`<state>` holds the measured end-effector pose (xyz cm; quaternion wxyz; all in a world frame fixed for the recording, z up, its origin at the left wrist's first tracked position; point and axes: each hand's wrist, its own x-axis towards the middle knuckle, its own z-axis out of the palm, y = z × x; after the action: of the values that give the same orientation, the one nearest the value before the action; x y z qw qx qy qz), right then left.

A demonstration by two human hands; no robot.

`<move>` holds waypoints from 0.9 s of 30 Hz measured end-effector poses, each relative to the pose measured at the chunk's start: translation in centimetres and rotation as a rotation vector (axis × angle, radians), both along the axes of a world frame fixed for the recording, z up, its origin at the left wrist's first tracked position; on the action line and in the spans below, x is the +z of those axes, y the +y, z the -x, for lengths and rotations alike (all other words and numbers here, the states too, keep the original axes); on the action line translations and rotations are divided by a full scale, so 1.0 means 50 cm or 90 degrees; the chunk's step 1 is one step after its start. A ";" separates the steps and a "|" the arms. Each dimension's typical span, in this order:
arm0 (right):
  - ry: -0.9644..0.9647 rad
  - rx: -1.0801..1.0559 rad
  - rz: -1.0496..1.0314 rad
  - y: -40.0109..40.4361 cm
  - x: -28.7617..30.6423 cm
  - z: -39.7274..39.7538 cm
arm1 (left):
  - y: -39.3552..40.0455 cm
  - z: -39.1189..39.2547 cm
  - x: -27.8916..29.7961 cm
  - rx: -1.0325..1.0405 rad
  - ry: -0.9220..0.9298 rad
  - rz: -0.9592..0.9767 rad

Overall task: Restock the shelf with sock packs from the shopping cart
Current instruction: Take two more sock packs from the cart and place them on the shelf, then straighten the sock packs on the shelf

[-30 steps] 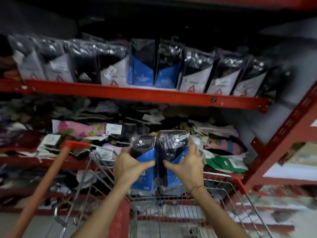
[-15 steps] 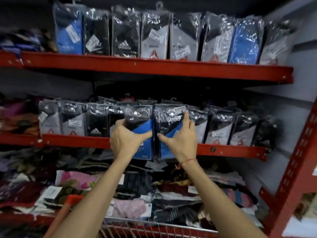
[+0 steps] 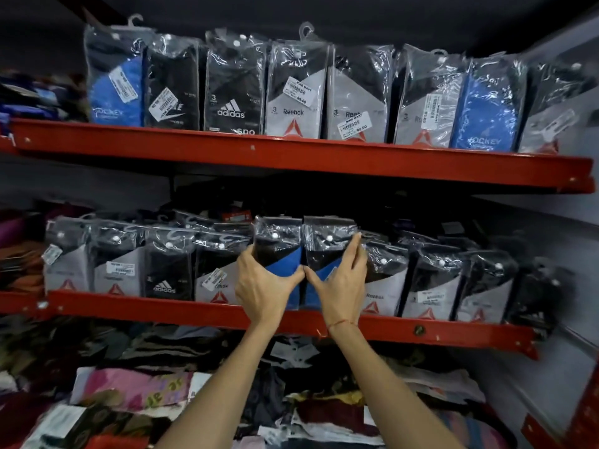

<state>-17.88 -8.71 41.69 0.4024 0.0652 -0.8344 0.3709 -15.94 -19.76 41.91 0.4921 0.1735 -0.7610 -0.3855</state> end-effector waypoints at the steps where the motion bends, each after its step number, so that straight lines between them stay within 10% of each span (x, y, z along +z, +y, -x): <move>1: 0.007 -0.001 -0.001 -0.001 -0.011 0.000 | 0.000 0.004 -0.006 -0.005 0.003 0.008; 15: -0.107 0.020 -0.149 0.053 -0.009 -0.031 | -0.002 -0.027 -0.006 -0.082 -0.154 0.107; 22: 0.213 0.021 -0.290 0.174 0.098 -0.025 | 0.042 -0.023 0.080 -0.144 -0.065 0.463; 27: -0.141 0.102 -0.421 0.265 0.139 0.035 | 0.069 0.025 0.088 -0.171 -0.199 0.660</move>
<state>-19.63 4.51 48.63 0.2363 0.2167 -0.9400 0.1162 -17.22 -16.33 46.30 0.3407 -0.1344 -0.9305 0.0105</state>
